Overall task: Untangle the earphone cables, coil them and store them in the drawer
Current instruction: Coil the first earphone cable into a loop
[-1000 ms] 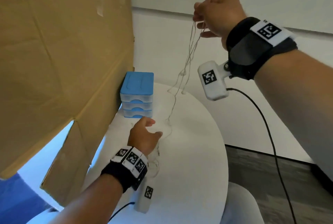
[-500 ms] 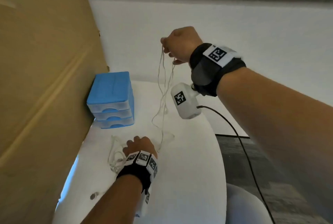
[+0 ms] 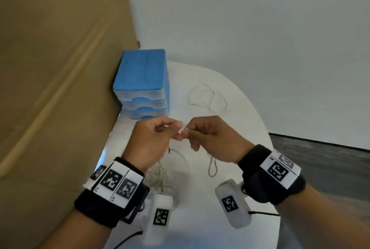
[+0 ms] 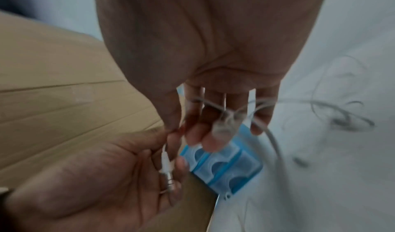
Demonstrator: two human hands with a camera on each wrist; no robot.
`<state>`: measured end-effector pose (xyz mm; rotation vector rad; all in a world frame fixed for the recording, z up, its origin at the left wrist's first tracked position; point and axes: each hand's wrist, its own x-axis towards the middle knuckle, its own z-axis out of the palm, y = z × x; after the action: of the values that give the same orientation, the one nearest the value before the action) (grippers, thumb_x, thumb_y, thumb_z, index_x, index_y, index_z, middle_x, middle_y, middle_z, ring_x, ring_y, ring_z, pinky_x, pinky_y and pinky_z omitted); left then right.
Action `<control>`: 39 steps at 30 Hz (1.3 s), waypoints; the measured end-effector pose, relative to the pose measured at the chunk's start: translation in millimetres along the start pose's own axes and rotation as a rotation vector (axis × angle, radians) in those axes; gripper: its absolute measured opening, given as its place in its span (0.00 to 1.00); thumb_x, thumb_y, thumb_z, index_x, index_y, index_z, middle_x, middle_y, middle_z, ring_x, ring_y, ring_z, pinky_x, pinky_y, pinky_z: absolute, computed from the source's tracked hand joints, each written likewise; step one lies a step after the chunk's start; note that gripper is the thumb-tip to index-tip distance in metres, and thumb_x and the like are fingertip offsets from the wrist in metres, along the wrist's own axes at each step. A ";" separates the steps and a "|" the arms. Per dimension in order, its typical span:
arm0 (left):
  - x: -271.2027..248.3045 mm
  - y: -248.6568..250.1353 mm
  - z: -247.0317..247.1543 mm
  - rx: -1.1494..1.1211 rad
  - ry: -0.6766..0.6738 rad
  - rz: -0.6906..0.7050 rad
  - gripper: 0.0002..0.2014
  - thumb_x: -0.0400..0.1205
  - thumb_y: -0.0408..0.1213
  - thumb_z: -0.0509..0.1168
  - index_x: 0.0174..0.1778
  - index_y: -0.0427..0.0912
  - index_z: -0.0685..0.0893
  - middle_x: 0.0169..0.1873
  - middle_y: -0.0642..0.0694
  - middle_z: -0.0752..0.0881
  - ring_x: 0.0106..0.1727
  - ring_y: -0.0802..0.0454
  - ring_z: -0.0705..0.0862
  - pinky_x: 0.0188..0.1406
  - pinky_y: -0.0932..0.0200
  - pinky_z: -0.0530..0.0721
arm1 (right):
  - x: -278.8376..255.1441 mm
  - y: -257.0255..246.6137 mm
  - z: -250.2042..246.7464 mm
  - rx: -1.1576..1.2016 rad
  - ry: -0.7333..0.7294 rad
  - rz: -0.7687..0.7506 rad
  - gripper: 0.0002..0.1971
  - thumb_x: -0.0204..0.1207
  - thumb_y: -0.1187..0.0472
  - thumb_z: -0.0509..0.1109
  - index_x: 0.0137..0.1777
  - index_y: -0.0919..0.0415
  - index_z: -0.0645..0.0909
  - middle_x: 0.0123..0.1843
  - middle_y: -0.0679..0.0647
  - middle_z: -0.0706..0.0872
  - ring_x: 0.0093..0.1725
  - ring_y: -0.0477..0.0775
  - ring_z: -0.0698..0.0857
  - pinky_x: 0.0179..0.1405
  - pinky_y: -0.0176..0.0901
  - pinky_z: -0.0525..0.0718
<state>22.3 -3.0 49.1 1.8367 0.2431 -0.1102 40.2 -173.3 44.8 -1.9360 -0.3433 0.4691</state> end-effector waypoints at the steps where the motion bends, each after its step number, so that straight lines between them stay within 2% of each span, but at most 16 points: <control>1: -5.1 -4.7 -1.1 0.027 -0.050 -0.030 0.08 0.80 0.44 0.70 0.40 0.45 0.91 0.24 0.52 0.87 0.26 0.59 0.79 0.34 0.61 0.77 | -4.8 2.7 2.8 0.004 0.045 0.007 0.12 0.82 0.59 0.69 0.43 0.68 0.85 0.31 0.57 0.83 0.22 0.39 0.75 0.24 0.28 0.72; 2: -11.1 -11.1 -0.9 0.036 -0.115 -0.058 0.10 0.81 0.45 0.69 0.41 0.44 0.91 0.22 0.51 0.84 0.26 0.57 0.77 0.34 0.59 0.76 | -8.8 6.4 4.1 0.001 0.089 0.012 0.11 0.82 0.60 0.69 0.42 0.67 0.85 0.31 0.56 0.83 0.21 0.39 0.75 0.24 0.27 0.71; 4: -24.5 -20.4 1.2 -0.016 -0.249 -0.105 0.13 0.84 0.42 0.65 0.42 0.40 0.91 0.22 0.48 0.80 0.27 0.55 0.75 0.37 0.55 0.74 | -13.4 14.2 4.2 -0.042 0.145 0.022 0.10 0.82 0.59 0.69 0.43 0.63 0.87 0.33 0.53 0.87 0.30 0.41 0.83 0.34 0.33 0.80; 6: -34.1 -26.1 4.0 -0.040 -0.288 -0.134 0.14 0.86 0.40 0.62 0.43 0.39 0.90 0.22 0.47 0.81 0.26 0.54 0.76 0.38 0.53 0.74 | -18.3 20.2 4.9 -0.119 0.163 0.041 0.08 0.83 0.59 0.67 0.48 0.56 0.88 0.39 0.48 0.91 0.42 0.45 0.88 0.49 0.42 0.86; 7: -36.5 -26.4 5.7 -0.048 -0.273 -0.143 0.15 0.87 0.40 0.61 0.42 0.39 0.90 0.23 0.47 0.81 0.25 0.53 0.77 0.37 0.53 0.74 | -20.3 20.6 7.5 -0.133 0.159 0.034 0.08 0.84 0.61 0.65 0.52 0.54 0.87 0.41 0.46 0.91 0.46 0.44 0.88 0.52 0.40 0.86; 9: -36.5 -21.9 10.1 -0.092 -0.220 -0.152 0.15 0.87 0.42 0.61 0.41 0.38 0.89 0.23 0.47 0.82 0.24 0.52 0.78 0.35 0.54 0.75 | -20.1 17.9 15.2 -0.097 0.177 -0.033 0.12 0.83 0.67 0.62 0.57 0.54 0.84 0.41 0.46 0.90 0.45 0.43 0.88 0.49 0.35 0.84; 12: -24.8 -5.8 16.4 -0.210 -0.140 -0.151 0.16 0.86 0.44 0.62 0.39 0.39 0.87 0.22 0.46 0.83 0.24 0.50 0.79 0.32 0.56 0.74 | -7.2 12.7 22.3 0.065 0.319 -0.135 0.08 0.82 0.68 0.65 0.50 0.61 0.85 0.35 0.51 0.89 0.35 0.47 0.87 0.42 0.45 0.86; 14: -11.8 8.7 22.1 -0.334 -0.088 -0.163 0.15 0.86 0.45 0.62 0.38 0.41 0.86 0.22 0.47 0.82 0.24 0.51 0.79 0.30 0.58 0.75 | 5.5 11.6 23.3 0.168 0.396 -0.146 0.10 0.83 0.67 0.66 0.46 0.59 0.89 0.33 0.50 0.88 0.32 0.47 0.85 0.36 0.48 0.85; 17: 9.9 27.4 28.7 -0.543 -0.051 -0.147 0.14 0.87 0.43 0.60 0.43 0.39 0.87 0.25 0.48 0.84 0.26 0.54 0.82 0.28 0.62 0.80 | 19.3 15.9 25.3 0.233 0.390 -0.142 0.16 0.84 0.69 0.62 0.39 0.56 0.88 0.26 0.43 0.84 0.25 0.39 0.78 0.27 0.33 0.78; 19: 20.9 30.2 28.0 -0.651 -0.051 -0.120 0.14 0.88 0.40 0.58 0.48 0.38 0.87 0.33 0.47 0.90 0.36 0.54 0.90 0.36 0.63 0.86 | 23.3 20.9 29.4 0.184 0.366 -0.129 0.18 0.85 0.67 0.62 0.32 0.63 0.83 0.22 0.44 0.79 0.21 0.40 0.73 0.25 0.32 0.72; 21: 22.6 24.5 24.6 -0.687 -0.038 -0.109 0.12 0.88 0.36 0.58 0.50 0.37 0.87 0.40 0.44 0.92 0.47 0.49 0.92 0.47 0.59 0.88 | 15.9 25.1 35.0 0.102 0.316 -0.103 0.20 0.85 0.61 0.63 0.29 0.63 0.78 0.21 0.45 0.76 0.21 0.41 0.71 0.26 0.35 0.70; 25: 6.6 2.1 21.6 -0.481 -0.008 -0.074 0.09 0.86 0.33 0.61 0.50 0.39 0.88 0.43 0.41 0.93 0.50 0.48 0.92 0.57 0.56 0.88 | -20.3 23.6 46.0 -0.078 0.119 -0.075 0.15 0.86 0.55 0.62 0.37 0.54 0.81 0.26 0.45 0.79 0.27 0.45 0.75 0.33 0.44 0.77; 28: -16.5 -17.2 23.9 -0.171 -0.078 -0.013 0.11 0.87 0.34 0.61 0.50 0.45 0.90 0.40 0.46 0.93 0.49 0.51 0.91 0.56 0.55 0.88 | -45.0 21.1 40.3 -0.184 0.070 -0.056 0.13 0.85 0.56 0.63 0.39 0.43 0.80 0.25 0.36 0.78 0.26 0.44 0.75 0.31 0.35 0.70; 32: -55.2 -24.5 24.6 0.120 -0.242 0.135 0.13 0.88 0.37 0.58 0.51 0.46 0.89 0.42 0.53 0.91 0.49 0.58 0.89 0.57 0.52 0.86 | -76.2 8.7 23.2 -0.287 0.059 -0.061 0.16 0.83 0.54 0.66 0.37 0.31 0.78 0.26 0.35 0.78 0.27 0.44 0.74 0.32 0.29 0.68; 36: -83.5 -16.3 30.6 0.130 -0.347 0.148 0.12 0.88 0.39 0.59 0.52 0.46 0.89 0.43 0.54 0.92 0.49 0.62 0.89 0.56 0.59 0.85 | -119.5 5.3 7.2 -0.345 0.020 -0.009 0.07 0.82 0.50 0.68 0.46 0.43 0.87 0.27 0.34 0.81 0.28 0.42 0.76 0.31 0.29 0.69; 39: -92.5 -18.5 30.8 0.156 -0.385 0.155 0.11 0.87 0.38 0.60 0.51 0.46 0.89 0.41 0.53 0.92 0.47 0.65 0.89 0.53 0.68 0.83 | -152.9 6.2 -9.3 -0.223 0.045 0.090 0.07 0.81 0.53 0.70 0.43 0.45 0.88 0.23 0.40 0.79 0.24 0.42 0.72 0.27 0.30 0.67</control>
<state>-70.4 -37.9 41.7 1.9389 -0.1816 -0.3788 -90.0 -250.9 67.9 -2.1830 -0.2899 0.4605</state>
